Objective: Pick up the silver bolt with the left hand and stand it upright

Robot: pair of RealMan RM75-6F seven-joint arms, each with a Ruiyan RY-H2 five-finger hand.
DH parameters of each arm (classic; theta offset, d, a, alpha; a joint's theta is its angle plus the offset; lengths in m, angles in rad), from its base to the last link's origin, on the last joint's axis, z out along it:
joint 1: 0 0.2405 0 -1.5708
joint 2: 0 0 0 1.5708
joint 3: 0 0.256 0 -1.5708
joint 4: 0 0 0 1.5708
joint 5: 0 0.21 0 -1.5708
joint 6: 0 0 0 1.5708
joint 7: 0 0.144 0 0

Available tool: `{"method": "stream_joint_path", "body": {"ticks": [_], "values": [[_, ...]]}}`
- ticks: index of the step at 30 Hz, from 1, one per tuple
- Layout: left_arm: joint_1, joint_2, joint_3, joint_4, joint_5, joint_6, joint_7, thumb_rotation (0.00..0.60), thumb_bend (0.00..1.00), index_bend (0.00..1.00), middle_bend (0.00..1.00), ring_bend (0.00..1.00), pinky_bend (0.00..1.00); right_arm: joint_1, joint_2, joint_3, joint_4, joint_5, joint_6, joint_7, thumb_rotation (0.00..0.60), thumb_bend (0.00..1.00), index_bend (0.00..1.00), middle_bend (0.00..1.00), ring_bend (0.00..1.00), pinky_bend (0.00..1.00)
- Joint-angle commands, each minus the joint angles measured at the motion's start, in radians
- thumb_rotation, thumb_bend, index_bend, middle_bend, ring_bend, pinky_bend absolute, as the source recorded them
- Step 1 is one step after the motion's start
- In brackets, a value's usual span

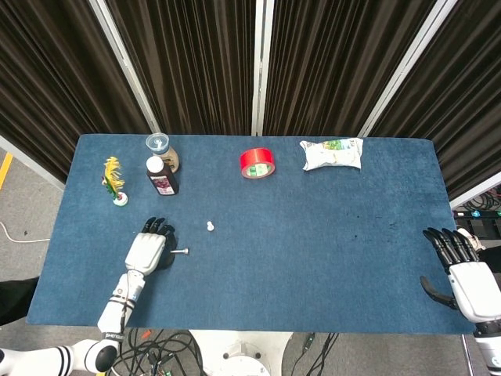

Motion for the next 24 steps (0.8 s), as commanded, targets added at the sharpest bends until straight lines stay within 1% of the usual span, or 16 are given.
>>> {"method": "stream_joint_path", "body": {"ticks": [1, 10, 16, 24], "values": [[0.002, -0.006, -0.003, 0.007, 0.000, -0.001, 0.000, 0.600, 0.37, 0.51, 0.22, 0.05, 0.02, 0.000, 0.000, 0.000, 0.000, 0.001, 0.000, 0.000, 0.600, 0.26, 0.05, 0.09, 0.00, 0.00], [0.005, -0.001, -0.019, 0.000, 0.001, -0.005, -0.007, 0.600, 0.39, 0.54, 0.22, 0.05, 0.02, -0.001, 0.001, -0.001, 0.001, 0.002, 0.001, 0.002, 0.600, 0.26, 0.05, 0.09, 0.00, 0.00], [-0.001, 0.063, -0.026, -0.046, 0.018, -0.010, 0.005, 0.600, 0.42, 0.54, 0.22, 0.05, 0.02, -0.002, -0.001, -0.001, 0.006, 0.002, 0.004, 0.007, 0.600, 0.26, 0.05, 0.09, 0.00, 0.00], [-0.022, 0.146, -0.019, -0.096, 0.026, -0.039, 0.076, 0.600, 0.42, 0.54, 0.22, 0.05, 0.02, -0.006, -0.005, -0.003, 0.015, 0.003, 0.008, 0.015, 0.600, 0.26, 0.05, 0.09, 0.00, 0.00]]}}
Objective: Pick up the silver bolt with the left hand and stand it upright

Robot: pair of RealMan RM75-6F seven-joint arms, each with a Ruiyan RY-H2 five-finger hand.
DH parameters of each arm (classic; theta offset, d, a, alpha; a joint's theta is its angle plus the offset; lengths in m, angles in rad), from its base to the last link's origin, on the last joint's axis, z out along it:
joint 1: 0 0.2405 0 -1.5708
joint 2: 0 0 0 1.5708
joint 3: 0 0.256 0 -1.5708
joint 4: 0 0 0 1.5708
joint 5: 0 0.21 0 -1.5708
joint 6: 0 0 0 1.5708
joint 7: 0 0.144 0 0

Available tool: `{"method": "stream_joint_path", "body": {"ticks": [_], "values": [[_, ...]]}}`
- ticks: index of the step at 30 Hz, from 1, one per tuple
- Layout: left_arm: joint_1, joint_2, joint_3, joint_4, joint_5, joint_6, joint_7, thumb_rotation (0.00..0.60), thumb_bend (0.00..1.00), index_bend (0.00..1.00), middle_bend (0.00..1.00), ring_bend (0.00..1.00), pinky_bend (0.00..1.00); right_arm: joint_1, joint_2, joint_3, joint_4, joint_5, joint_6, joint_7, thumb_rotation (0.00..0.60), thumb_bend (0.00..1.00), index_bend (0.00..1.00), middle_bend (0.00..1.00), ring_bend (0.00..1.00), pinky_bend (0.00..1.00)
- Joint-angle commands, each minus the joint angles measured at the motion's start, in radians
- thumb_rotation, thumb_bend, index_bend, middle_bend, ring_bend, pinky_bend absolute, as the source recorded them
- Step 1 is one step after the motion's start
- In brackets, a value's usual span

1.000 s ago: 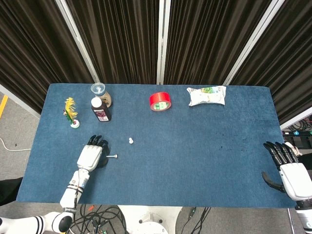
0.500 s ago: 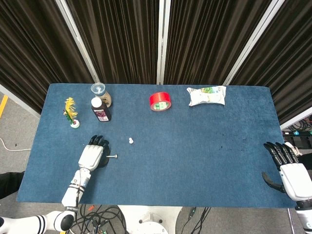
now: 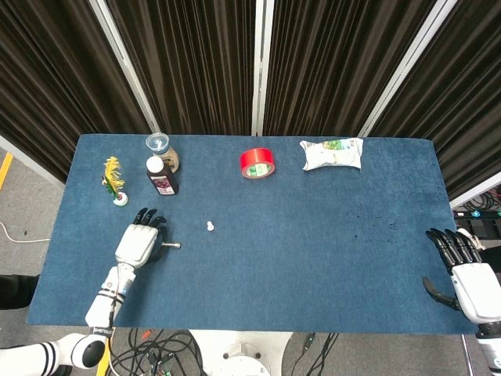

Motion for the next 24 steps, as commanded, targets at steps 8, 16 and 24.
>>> {"method": "stream_joint_path", "body": {"ticks": [8, 16, 24], "values": [[-0.035, 0.074, 0.011, -0.064, -0.031, -0.046, 0.116, 0.600, 0.42, 0.54, 0.22, 0.05, 0.02, -0.004, -0.002, -0.001, 0.006, 0.004, 0.002, 0.005, 0.600, 0.26, 0.05, 0.09, 0.00, 0.00], [-0.057, 0.126, 0.021, -0.109, -0.040, -0.041, 0.225, 0.600, 0.42, 0.53, 0.22, 0.05, 0.02, -0.006, -0.004, -0.001, 0.011, 0.009, 0.003, 0.009, 0.600, 0.26, 0.05, 0.09, 0.00, 0.00], [-0.083, 0.133, 0.035, -0.137, -0.068, -0.050, 0.320, 0.600, 0.42, 0.53, 0.22, 0.05, 0.02, -0.007, -0.008, -0.001, 0.016, 0.013, -0.001, 0.013, 0.600, 0.26, 0.05, 0.09, 0.00, 0.00]]}}
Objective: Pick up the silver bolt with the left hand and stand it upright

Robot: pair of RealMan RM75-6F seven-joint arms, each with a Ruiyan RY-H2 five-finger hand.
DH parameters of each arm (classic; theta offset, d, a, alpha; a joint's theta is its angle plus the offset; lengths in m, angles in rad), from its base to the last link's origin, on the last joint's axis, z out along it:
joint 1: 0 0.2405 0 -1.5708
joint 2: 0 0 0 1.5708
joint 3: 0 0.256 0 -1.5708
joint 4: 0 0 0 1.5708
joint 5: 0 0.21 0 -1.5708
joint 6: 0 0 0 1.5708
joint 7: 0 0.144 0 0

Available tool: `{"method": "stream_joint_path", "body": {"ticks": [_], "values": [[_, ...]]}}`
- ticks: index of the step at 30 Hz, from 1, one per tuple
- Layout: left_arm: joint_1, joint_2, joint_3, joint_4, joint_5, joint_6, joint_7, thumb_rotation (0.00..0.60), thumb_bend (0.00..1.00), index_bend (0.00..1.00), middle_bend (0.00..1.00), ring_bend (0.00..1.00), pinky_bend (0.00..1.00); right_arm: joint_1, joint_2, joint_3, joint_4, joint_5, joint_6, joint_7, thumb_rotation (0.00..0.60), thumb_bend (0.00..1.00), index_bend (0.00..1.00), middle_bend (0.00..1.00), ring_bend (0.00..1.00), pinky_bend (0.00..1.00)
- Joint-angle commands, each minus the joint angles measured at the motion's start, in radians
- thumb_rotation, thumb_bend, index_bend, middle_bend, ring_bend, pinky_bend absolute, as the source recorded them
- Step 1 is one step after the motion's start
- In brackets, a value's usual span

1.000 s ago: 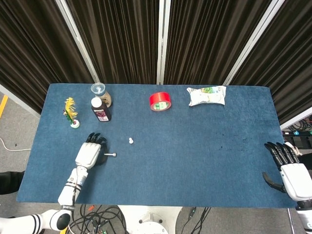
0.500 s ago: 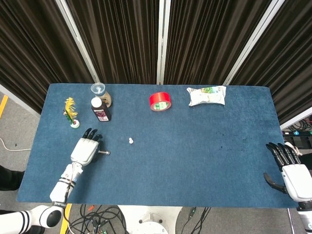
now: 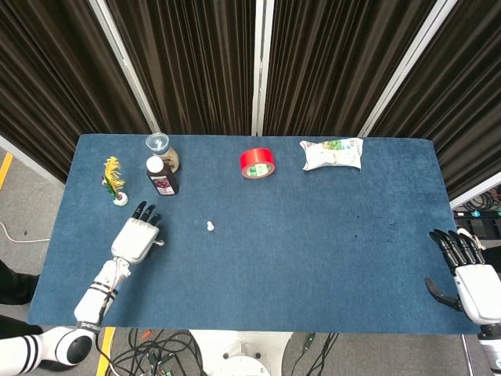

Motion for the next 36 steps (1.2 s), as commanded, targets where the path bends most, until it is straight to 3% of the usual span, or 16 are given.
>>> {"method": "stream_joint_path", "body": {"ticks": [1, 21, 25, 31, 36], "values": [[-0.010, -0.001, 0.004, -0.009, -0.016, -0.006, 0.019, 0.600, 0.42, 0.52, 0.22, 0.05, 0.02, 0.000, 0.000, 0.000, 0.001, 0.001, -0.001, 0.001, 0.600, 0.26, 0.05, 0.09, 0.00, 0.00], [-0.033, -0.015, 0.015, -0.014, -0.041, 0.003, 0.033, 0.600, 0.42, 0.43, 0.21, 0.05, 0.02, -0.003, 0.002, 0.001, 0.001, 0.002, 0.001, 0.001, 0.600, 0.26, 0.05, 0.12, 0.00, 0.00], [-0.018, 0.001, 0.016, -0.037, -0.024, 0.030, -0.001, 0.600, 0.41, 0.34, 0.21, 0.05, 0.02, -0.002, 0.003, 0.002, -0.001, 0.003, 0.001, 0.000, 0.600, 0.26, 0.05, 0.12, 0.00, 0.00], [0.077, 0.063, 0.003, -0.081, 0.051, 0.158, -0.213, 0.600, 0.38, 0.27, 0.21, 0.05, 0.02, -0.004, 0.011, 0.004, -0.002, 0.004, 0.005, 0.001, 0.600, 0.26, 0.05, 0.12, 0.00, 0.00], [0.212, 0.114, -0.006, -0.045, 0.161, 0.356, -0.502, 0.600, 0.29, 0.28, 0.21, 0.05, 0.02, -0.004, 0.013, 0.004, 0.001, 0.009, 0.001, 0.009, 0.600, 0.26, 0.05, 0.12, 0.00, 0.00]]}}
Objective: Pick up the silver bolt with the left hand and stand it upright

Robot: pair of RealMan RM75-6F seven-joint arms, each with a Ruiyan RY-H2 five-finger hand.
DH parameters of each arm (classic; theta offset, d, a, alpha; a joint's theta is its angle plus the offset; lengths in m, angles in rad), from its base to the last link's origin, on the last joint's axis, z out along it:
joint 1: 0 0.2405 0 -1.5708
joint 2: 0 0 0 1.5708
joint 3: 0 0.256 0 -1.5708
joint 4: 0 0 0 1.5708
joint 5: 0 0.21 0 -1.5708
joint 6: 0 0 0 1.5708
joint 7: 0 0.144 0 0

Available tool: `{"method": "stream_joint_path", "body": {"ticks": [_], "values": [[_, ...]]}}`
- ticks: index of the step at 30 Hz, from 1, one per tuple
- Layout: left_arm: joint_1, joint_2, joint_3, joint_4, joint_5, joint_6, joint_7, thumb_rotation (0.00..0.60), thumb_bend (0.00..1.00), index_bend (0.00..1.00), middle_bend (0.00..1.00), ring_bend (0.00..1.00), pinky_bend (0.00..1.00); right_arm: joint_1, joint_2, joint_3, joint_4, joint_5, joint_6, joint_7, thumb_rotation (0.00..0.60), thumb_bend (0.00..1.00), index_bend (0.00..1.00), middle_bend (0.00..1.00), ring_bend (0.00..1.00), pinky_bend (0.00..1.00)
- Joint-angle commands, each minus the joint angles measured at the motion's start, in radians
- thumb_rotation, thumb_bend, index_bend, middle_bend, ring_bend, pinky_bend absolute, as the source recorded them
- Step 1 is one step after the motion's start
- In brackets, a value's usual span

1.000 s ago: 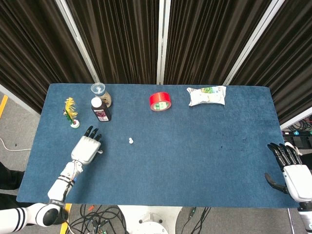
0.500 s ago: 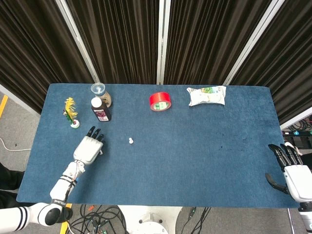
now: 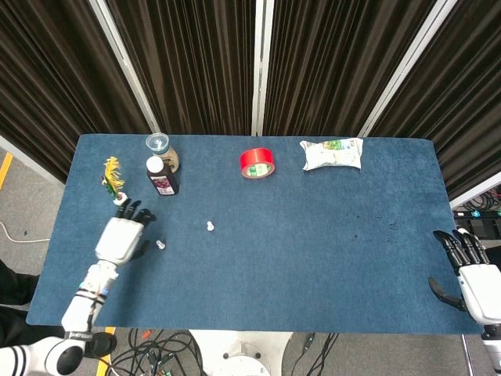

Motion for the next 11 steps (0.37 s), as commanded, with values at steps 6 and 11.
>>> {"method": "stream_joint_path", "body": {"ticks": [6, 11], "values": [[0.262, 0.084, 0.010, 0.150, 0.188, 0.351, -0.465, 0.600, 0.19, 0.28, 0.21, 0.05, 0.02, 0.002, -0.002, 0.004, 0.002, 0.010, -0.007, 0.007, 0.600, 0.26, 0.05, 0.10, 0.00, 0.00], [0.351, 0.147, 0.074, 0.145, 0.203, 0.371, -0.507, 0.600, 0.19, 0.29, 0.21, 0.05, 0.02, 0.004, -0.006, 0.004, -0.004, 0.004, -0.007, -0.004, 0.600, 0.26, 0.05, 0.10, 0.00, 0.00]]}}
